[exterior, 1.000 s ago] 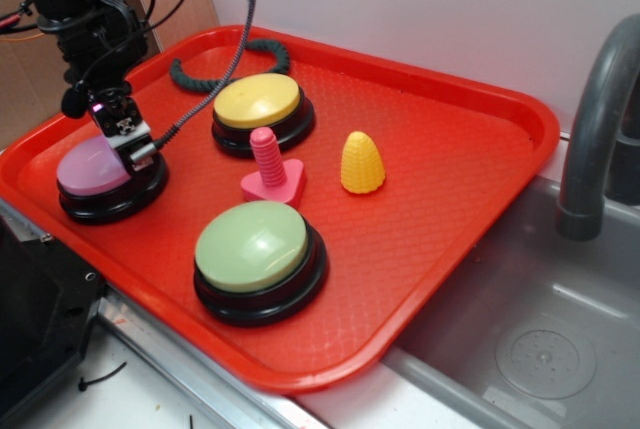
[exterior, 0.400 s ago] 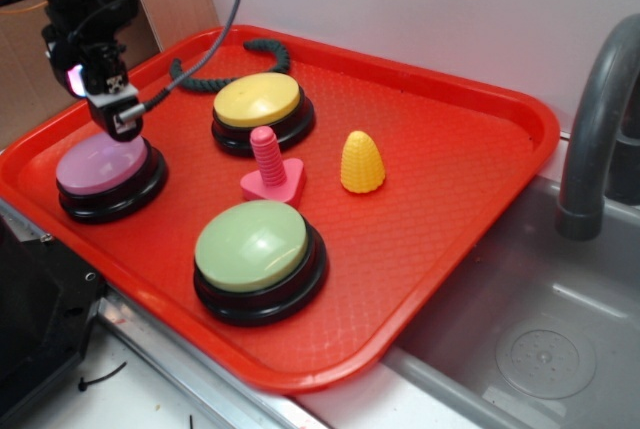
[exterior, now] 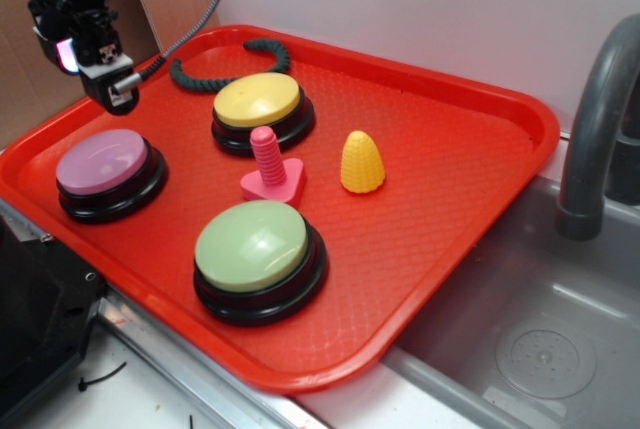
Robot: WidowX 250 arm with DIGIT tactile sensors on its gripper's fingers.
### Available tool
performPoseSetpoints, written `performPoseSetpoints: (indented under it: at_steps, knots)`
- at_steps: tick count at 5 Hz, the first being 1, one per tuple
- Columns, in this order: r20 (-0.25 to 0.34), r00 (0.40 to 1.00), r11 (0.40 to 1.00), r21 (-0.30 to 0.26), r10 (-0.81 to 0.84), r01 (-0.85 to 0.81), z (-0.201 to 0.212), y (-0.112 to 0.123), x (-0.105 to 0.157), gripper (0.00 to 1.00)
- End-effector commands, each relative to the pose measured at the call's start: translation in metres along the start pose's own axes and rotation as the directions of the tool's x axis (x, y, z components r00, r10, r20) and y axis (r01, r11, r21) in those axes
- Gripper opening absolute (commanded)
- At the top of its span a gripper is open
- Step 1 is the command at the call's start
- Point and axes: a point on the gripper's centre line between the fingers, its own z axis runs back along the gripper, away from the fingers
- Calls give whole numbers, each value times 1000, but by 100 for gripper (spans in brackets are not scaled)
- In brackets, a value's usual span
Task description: Push the pink button.
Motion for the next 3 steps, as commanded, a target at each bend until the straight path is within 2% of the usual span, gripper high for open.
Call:
performPoseSetpoints:
  at_steps: [1, 3]
  knots:
    - [70, 997, 1000, 9, 23, -23, 27, 6, -1, 100]
    - [84, 995, 999, 3, 44, -45, 42, 13, -8, 100]
